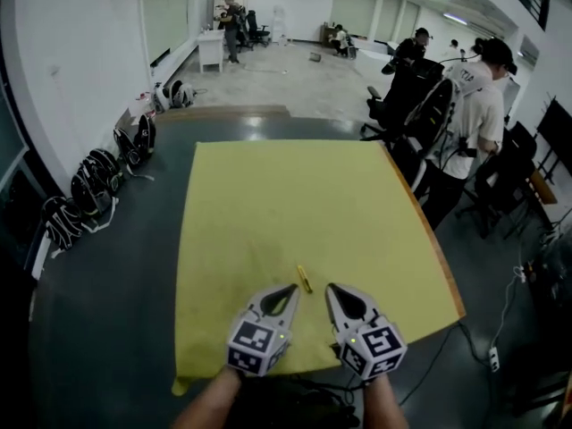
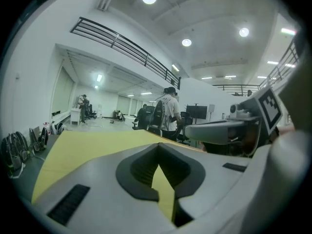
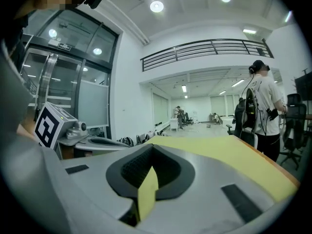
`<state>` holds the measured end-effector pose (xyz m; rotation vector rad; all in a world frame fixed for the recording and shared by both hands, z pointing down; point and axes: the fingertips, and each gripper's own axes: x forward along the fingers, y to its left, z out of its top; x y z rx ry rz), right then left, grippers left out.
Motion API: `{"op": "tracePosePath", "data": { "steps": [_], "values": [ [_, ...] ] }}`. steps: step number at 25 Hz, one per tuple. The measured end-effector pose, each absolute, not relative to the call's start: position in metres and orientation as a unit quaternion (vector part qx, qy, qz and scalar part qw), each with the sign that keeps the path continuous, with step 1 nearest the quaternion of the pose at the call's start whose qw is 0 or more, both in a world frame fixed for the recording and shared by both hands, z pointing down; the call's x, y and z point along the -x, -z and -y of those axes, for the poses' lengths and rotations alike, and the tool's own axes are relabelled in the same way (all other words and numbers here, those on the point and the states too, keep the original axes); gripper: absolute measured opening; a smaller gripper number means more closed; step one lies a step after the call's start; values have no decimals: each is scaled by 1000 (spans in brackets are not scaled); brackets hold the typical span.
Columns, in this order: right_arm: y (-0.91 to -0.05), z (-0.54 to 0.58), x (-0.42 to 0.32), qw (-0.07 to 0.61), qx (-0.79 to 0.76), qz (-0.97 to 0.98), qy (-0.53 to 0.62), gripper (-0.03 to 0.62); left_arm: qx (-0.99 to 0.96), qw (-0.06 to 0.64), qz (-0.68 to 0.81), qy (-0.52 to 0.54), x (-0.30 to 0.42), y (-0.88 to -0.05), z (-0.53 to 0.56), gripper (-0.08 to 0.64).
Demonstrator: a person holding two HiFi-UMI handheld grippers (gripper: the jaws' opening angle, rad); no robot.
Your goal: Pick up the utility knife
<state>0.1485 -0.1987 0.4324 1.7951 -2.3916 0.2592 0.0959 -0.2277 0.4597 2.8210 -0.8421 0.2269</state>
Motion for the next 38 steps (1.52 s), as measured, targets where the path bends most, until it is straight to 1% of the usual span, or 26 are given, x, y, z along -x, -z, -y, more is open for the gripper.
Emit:
{"op": "tracePosePath", "data": {
  "steps": [7,13,18,28,34,38],
  "values": [
    [-452,217,-141,100,-597,788,-111,8,-949,125,277,-86,-93,-478,247,8],
    [-468,243,-142,114,-587,793,-116,8,-940,120,306,-98,-86,-487,269,8],
    [-472,256,-157,88,-577,802,-125,8,-933,115,317,-122,-93,-499,271,8],
    [-483,267,-160,88,-562,812,-135,8,-923,118,344,-123,-96,-501,280,8],
    [-513,273,-158,110,-561,805,-158,8,-917,128,354,-130,-94,-517,285,8],
    [-550,277,-162,138,-570,788,-187,8,-911,140,357,-149,-92,-539,283,8]
  ]
}}
